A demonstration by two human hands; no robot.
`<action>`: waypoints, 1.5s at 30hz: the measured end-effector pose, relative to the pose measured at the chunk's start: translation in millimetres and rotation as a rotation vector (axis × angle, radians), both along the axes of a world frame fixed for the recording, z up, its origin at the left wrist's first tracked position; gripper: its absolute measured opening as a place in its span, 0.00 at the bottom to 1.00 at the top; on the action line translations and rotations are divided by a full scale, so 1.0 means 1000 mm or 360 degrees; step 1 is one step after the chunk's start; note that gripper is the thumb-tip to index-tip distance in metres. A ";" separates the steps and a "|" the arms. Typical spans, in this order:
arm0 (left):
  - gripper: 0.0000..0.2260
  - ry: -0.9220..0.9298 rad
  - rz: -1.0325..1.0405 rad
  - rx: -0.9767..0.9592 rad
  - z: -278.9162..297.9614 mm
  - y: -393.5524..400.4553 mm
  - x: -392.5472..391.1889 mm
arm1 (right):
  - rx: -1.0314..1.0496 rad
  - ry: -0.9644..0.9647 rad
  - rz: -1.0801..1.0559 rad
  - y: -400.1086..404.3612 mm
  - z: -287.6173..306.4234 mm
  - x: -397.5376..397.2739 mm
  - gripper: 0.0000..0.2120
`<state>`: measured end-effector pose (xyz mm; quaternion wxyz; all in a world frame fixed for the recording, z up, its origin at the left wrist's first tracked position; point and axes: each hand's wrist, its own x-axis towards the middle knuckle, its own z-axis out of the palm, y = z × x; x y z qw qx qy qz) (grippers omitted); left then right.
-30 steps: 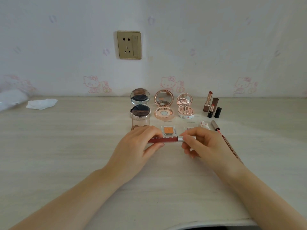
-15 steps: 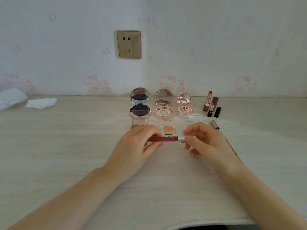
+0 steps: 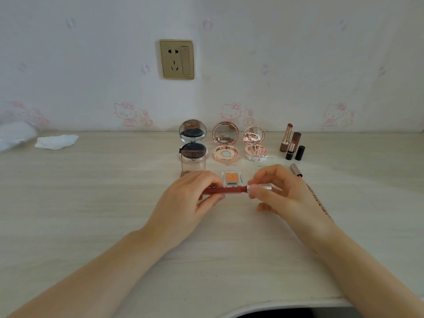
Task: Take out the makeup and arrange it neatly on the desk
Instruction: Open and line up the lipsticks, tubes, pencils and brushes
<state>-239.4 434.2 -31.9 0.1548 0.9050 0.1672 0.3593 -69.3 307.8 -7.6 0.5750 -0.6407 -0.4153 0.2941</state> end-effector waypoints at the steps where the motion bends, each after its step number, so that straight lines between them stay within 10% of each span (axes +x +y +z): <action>1: 0.07 -0.0003 0.0000 0.0002 0.000 0.000 0.000 | -0.0022 0.0078 -0.0008 0.001 0.000 -0.001 0.09; 28: 0.14 -0.0016 -0.0082 0.0051 0.001 -0.011 0.005 | 0.0381 0.0186 -0.0480 -0.001 0.003 0.014 0.07; 34: 0.06 -0.0100 -0.0238 0.0474 0.015 -0.030 0.019 | 0.0393 0.0082 -0.0449 -0.015 0.028 0.038 0.08; 45: 0.07 -0.0024 -0.0742 0.0309 0.018 -0.083 0.091 | 0.0174 0.0108 -0.0455 -0.036 0.046 0.106 0.07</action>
